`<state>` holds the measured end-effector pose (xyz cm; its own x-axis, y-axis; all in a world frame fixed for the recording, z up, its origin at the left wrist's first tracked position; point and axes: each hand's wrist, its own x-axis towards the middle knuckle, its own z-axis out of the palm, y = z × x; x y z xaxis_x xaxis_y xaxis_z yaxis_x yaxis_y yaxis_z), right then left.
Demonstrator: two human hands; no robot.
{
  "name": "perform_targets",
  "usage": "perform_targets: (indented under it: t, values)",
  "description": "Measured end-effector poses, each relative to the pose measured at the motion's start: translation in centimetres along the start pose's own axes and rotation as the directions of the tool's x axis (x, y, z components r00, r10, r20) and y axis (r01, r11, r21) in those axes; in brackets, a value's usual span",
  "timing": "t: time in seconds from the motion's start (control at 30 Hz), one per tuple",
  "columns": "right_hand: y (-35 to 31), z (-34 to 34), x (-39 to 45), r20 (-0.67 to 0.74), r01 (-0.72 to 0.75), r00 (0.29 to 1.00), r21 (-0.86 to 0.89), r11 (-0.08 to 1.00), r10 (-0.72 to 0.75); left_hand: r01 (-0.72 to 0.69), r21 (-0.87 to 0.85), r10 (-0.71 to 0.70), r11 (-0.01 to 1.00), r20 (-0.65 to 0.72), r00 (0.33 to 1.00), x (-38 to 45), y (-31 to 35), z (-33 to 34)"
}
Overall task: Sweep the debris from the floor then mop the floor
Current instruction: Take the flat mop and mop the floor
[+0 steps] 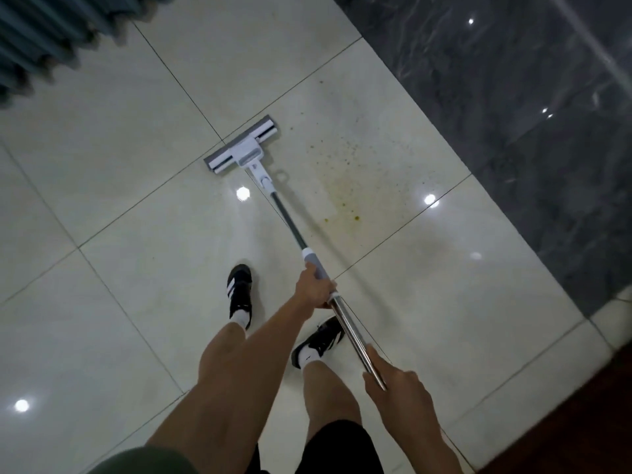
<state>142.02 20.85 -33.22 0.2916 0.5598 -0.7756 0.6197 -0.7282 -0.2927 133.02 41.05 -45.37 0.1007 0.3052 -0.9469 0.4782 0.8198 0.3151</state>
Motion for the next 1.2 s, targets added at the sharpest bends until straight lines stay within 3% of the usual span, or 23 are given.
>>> perform_targets:
  t: [0.1, 0.27, 0.5, 0.9, 1.07, 1.2]
  values:
    - [-0.7, -0.8, -0.5, 0.018, 0.041, 0.999, -0.042, 0.998, -0.040, -0.013, -0.053, 0.011, 0.999, -0.044, 0.999, -1.2, 0.4, -0.4]
    - [-3.2, -2.5, 1.4, 0.009, 0.085, 0.996, -0.103, 0.991, -0.084, -0.068, 0.022, 0.070, 0.997, -0.081, 0.994, -0.7, 3.4, -2.4]
    - [-11.5, -4.2, 6.2, -0.041, 0.124, 0.990, -0.151, 0.981, -0.132, -0.115, 0.026, 0.117, 0.993, -0.085, 0.989, 2.3, 10.6, -9.0]
    - [-34.6, -6.8, 21.0, -0.214, 0.057, 0.974, -0.065, 0.996, -0.070, -0.195, 0.205, 0.216, 0.959, -0.082, 0.973, 12.2, 30.8, -24.3]
    - [-38.9, -8.1, 24.1, -0.284, -0.009, 0.959, -0.079, 0.997, -0.014, -0.254, 0.221, 0.265, 0.942, -0.021, 0.964, 14.8, 34.7, -25.6]
    - [-39.3, -7.3, 23.9, -0.271, -0.023, 0.963, -0.038, 0.999, 0.012, -0.242, 0.336, 0.259, 0.910, -0.005, 0.966, 15.2, 34.7, -25.3]
